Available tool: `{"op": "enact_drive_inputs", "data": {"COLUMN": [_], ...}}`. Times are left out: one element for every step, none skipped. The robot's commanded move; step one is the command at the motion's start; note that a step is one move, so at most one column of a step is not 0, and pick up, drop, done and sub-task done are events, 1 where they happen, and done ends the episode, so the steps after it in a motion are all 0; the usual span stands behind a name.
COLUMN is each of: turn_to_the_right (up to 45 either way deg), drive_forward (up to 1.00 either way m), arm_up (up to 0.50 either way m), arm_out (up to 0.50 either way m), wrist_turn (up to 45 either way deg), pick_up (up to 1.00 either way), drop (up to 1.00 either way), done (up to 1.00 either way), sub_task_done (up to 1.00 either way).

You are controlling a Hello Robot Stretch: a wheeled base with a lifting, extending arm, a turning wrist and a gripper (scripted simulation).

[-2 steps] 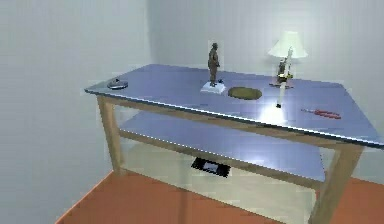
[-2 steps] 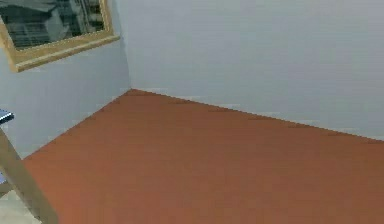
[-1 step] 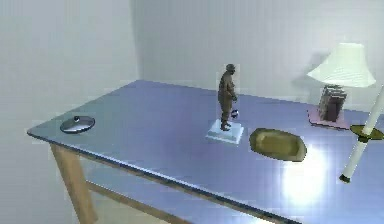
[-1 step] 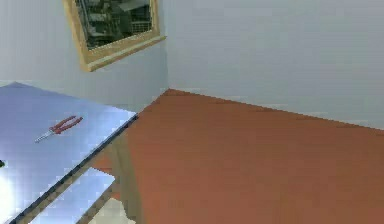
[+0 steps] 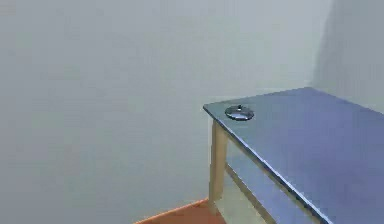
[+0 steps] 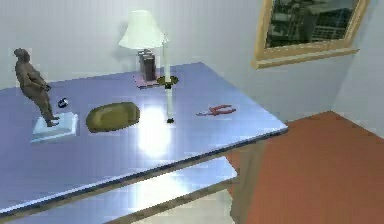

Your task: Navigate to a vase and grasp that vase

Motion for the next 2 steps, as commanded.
{"op": "enact_drive_inputs", "data": {"turn_to_the_right": [-45.0,-27.0], "drive_forward": [0.00,0.00], "arm_up": [0.00,0.00], "arm_out": [0.00,0.00], "wrist_turn": [0.0,0.0], "pick_up": [0.00,0.00], "drop": [0.00,0.00], "done": [0.00,0.00], "sub_task_done": [0.00,0.00]}}
